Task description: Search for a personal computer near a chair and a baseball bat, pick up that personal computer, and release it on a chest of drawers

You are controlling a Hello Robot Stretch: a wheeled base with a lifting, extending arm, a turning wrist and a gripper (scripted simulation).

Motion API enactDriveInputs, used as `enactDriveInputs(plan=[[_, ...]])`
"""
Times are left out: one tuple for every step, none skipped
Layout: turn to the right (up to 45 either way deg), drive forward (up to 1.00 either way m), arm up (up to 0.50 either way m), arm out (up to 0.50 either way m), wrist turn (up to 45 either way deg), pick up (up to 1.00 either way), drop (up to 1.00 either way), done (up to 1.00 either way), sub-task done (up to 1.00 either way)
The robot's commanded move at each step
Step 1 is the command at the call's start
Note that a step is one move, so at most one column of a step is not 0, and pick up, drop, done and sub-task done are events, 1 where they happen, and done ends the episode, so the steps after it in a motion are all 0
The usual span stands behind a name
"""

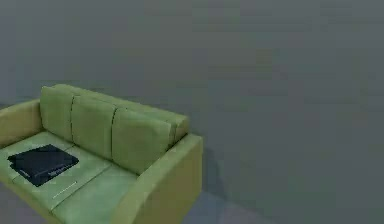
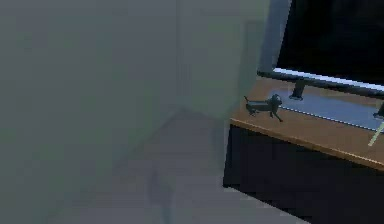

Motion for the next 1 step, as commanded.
enactDriveInputs(plan=[[-45.0,0.0,0.0,0.0,0.0,0.0,0.0,0.0,0.0]])
